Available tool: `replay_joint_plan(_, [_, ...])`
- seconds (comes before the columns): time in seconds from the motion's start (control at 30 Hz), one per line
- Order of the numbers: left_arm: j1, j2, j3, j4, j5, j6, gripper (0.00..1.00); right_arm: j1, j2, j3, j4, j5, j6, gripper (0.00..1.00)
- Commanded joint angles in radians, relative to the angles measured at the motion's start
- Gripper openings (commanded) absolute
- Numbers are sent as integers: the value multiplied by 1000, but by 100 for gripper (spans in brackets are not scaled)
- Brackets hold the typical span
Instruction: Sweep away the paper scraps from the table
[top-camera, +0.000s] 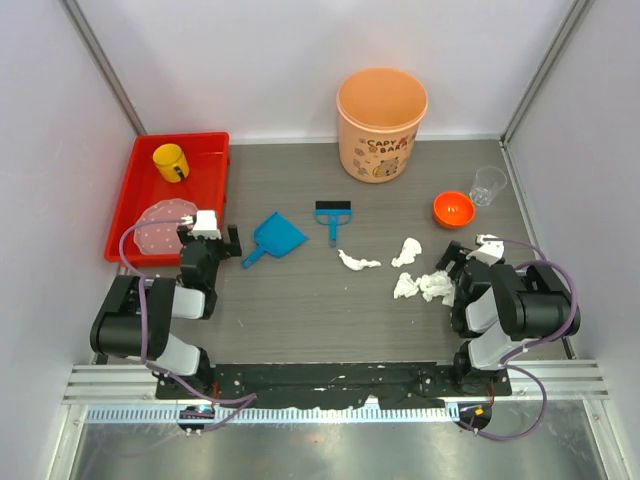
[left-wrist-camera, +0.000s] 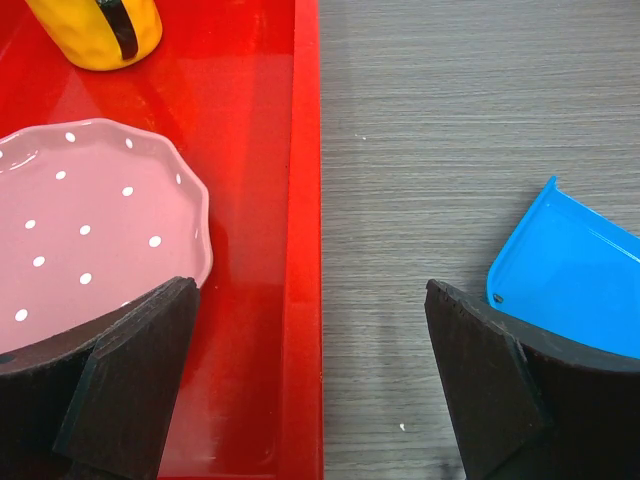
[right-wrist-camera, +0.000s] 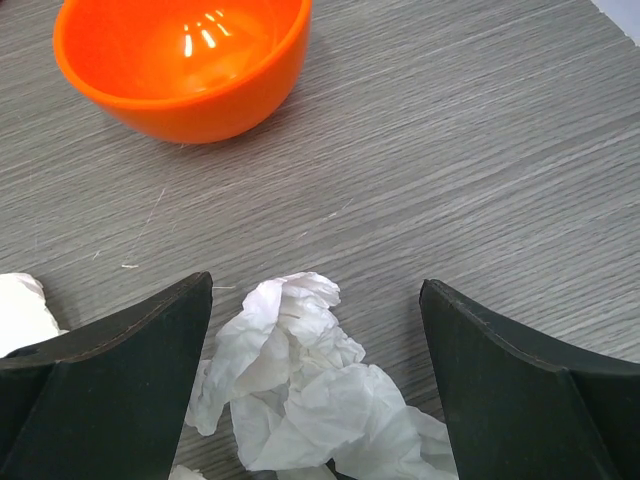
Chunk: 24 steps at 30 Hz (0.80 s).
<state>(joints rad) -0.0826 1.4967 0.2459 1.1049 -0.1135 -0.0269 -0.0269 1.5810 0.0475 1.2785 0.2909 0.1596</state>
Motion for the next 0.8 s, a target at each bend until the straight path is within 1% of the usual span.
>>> replay_joint_plan(0.0, [4,-1,20,1,-22,-15,100,5,-27,8,257,36,-11,90])
replay_joint_plan(0.1, [4,0,20,0,-20,-15,100,5,-27,3,274,37,-11,90])
replay_joint_plan(0.2, [6,-1,24,-4,-18,-11,100,5,-76,-12,251,47,-12,89])
replay_joint_plan(0.27, [4,-1,24,-8,-12,-11,100,10,-160,-11,202,75,-6,88])
replay_joint_plan(0.33, [9,-9,29,-11,-5,-7,100,10,-251,9,55,99,6,88])
replay_joint_plan(0.37, [9,-22,35,-49,1,-5,100,10,-368,27,-20,117,9,88])
replay_joint_plan(0.4, [9,-44,47,-95,2,-8,100,10,-419,53,-209,122,21,89])
replay_joint_plan(0.43, [9,-90,96,-162,6,-11,100,10,-476,134,-323,113,49,89])
replay_joint_plan(0.47, [10,-120,130,-324,21,-5,100,12,-539,190,-441,87,47,89])
replay_joint_plan(0.5, [10,-140,166,-412,76,5,100,10,-555,306,-666,17,37,89])
replay_joint_plan(0.53, [10,-174,246,-497,110,48,99,10,-558,363,-765,-19,35,89])
replay_joint_plan(0.57, [10,-182,286,-639,151,50,99,10,-537,418,-926,-53,34,89])
replay_joint_plan(0.6, [12,-184,371,-712,173,45,98,10,-520,528,-1006,-132,32,89])
replay_joint_plan(0.63, [12,-184,418,-788,188,41,98,10,-498,584,-1086,-165,32,88])
replay_joint_plan(0.67, [11,-179,462,-933,205,41,99,10,-471,638,-1231,-203,44,87])
replay_joint_plan(0.7, [12,-178,537,-994,224,42,98,15,-422,729,-1280,-254,53,86])
replay_joint_plan(0.73, [12,-177,567,-1095,271,44,98,25,-396,768,-1339,-266,63,87])
replay_joint_plan(0.77, [12,-177,594,-1144,291,50,98,56,-374,800,-1404,-251,76,87])
